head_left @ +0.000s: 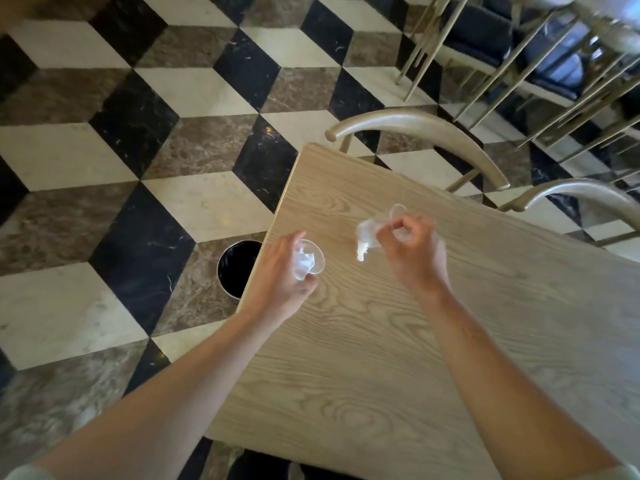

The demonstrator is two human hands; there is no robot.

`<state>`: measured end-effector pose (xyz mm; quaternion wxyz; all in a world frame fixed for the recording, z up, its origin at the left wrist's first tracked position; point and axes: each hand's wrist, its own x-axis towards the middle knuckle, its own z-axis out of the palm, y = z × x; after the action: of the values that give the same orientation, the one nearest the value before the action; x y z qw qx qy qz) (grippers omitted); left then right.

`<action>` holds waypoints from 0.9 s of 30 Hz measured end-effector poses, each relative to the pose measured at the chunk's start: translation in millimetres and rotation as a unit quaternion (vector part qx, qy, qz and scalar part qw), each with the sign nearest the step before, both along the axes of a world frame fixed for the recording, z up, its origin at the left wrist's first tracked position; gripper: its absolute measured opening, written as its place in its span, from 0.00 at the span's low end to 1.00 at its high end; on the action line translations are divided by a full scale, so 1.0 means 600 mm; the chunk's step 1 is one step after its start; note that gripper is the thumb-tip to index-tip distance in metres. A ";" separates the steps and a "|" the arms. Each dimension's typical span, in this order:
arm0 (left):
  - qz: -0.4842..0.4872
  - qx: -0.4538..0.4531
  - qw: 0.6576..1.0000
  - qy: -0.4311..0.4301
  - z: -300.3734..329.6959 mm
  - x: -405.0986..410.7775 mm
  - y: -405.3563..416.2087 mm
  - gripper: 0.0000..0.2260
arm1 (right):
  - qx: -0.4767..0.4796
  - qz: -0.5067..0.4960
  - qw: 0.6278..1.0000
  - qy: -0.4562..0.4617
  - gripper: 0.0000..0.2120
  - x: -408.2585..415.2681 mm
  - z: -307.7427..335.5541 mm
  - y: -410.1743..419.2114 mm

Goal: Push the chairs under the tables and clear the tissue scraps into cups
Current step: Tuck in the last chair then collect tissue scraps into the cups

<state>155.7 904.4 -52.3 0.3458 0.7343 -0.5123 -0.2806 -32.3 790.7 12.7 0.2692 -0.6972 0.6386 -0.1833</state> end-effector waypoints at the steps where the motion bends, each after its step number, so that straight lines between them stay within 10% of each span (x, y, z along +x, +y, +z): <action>1: 0.000 -0.004 1.000 0.004 -0.001 -0.002 -0.002 0.31 | 0.009 -0.016 0.999 0.037 0.05 -0.019 -0.012 -0.009; 6: -0.001 -0.021 1.000 0.023 -0.004 -0.022 -0.019 0.29 | 0.051 0.015 0.982 0.182 0.17 -0.067 -0.080 -0.034; 14: 0.022 0.000 0.999 0.032 -0.005 -0.036 -0.028 0.29 | -0.064 0.023 0.983 0.170 0.37 -0.054 -0.083 -0.010; 18: 0.040 0.003 0.997 0.060 -0.019 -0.039 -0.030 0.29 | -0.238 0.057 0.967 0.070 0.20 -0.020 -0.078 0.015; 27: 0.035 0.043 0.993 0.102 -0.040 -0.032 -0.015 0.29 | 0.053 0.059 0.995 0.067 0.10 0.039 -0.147 -0.006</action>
<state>136.7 895.6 -76.4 0.3740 0.7338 -0.4356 -0.3632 -9.2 787.3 -75.5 0.2727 -0.7289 0.6222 -0.0856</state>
